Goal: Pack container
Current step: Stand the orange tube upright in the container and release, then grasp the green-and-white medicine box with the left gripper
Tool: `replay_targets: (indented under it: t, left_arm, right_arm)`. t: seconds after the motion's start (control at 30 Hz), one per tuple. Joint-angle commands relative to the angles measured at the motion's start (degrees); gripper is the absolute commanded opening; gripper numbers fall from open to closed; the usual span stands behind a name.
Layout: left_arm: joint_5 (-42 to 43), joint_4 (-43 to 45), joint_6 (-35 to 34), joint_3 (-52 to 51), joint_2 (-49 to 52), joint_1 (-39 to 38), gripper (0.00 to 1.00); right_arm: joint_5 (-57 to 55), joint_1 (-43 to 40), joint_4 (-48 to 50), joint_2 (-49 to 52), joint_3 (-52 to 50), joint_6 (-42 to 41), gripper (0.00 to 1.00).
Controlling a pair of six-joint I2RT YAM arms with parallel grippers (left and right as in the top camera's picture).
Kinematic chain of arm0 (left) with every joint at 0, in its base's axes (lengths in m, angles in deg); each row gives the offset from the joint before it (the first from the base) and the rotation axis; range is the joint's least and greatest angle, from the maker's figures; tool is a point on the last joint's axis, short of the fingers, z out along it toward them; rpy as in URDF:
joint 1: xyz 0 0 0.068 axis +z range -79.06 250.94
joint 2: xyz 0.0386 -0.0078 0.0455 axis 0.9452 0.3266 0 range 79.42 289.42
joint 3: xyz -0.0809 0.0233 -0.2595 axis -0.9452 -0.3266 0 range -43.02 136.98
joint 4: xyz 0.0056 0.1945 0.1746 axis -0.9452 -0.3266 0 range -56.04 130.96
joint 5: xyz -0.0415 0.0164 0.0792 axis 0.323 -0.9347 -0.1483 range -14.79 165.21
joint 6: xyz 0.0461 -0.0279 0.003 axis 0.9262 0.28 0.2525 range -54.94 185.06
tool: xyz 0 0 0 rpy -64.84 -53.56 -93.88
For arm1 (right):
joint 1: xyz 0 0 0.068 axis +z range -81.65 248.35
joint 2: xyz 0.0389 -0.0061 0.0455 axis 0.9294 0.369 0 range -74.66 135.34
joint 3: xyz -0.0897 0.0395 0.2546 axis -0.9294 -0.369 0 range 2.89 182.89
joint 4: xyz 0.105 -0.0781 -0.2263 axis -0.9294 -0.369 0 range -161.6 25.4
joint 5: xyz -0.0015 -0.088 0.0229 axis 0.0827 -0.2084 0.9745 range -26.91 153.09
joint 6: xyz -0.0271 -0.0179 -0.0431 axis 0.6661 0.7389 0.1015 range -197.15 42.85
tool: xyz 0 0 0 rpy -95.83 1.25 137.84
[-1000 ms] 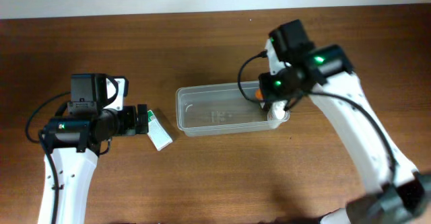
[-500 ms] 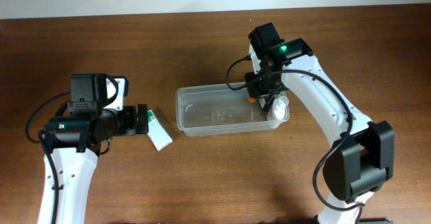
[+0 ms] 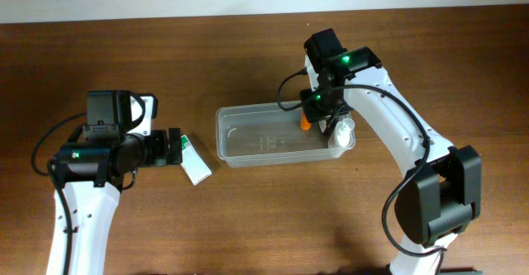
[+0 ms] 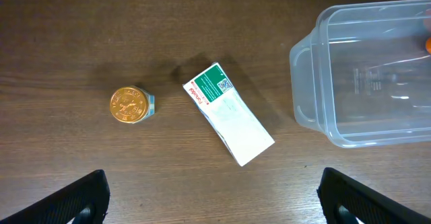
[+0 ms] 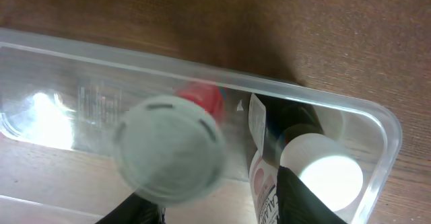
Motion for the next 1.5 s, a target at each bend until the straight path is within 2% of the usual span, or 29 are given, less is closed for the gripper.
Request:
replay_targets:
  t: [0.0, 0.17, 0.27, 0.43, 0.53, 0.73, 0.93, 1.17, 1.47]
  left_arm:
    - [0.6, -0.1, -0.2, 1.1, 0.3, 0.4, 0.99]
    - [0.6, -0.1, -0.2, 1.1, 0.3, 0.4, 0.99]
    - [0.6, -0.1, -0.2, 1.1, 0.3, 0.4, 0.99]
    - [0.6, 0.0, -0.2, 1.1, 0.3, 0.4, 0.99]
    - [0.7, 0.6, -0.8, 1.1, 0.3, 0.3, 0.99]
    - [-0.5, 1.0, -13.1, 0.9, 2.2, 0.3, 0.99]
    - [-2.6, 1.0, -22.8, -0.3, 9.6, 0.3, 0.99]
    - [-0.3, 3.7, -27.0, -0.4, 23.1, -0.3, 0.99]
    - [-0.4, 10.1, -27.6, -0.4, 34.9, -3.5, 0.99]
  right_arm:
    - [-0.9, 0.4, -0.2, -1.2, 0.5, 0.0, 0.45]
    - [-1.0, 0.4, -1.6, -6.4, 3.8, 0.0, 0.45]
    - [-3.7, 0.0, -5.0, -10.7, 8.4, -0.8, 0.49]
    - [-6.9, -7.2, -7.0, -19.6, 10.8, -7.8, 0.7]
    - [-5.7, -14.4, -10.6, -22.3, 10.8, -7.0, 0.75]
    - [3.8, -27.2, -19.1, -22.5, 7.4, 2.5, 0.76]
    - [6.3, -31.9, -18.0, -22.5, -1.7, 5.0, 0.75]
    - [6.7, -31.8, -13.8, -22.5, -8.6, 5.0, 0.75]
    - [7.1, -31.8, -13.7, -22.5, -8.9, 5.0, 0.75]
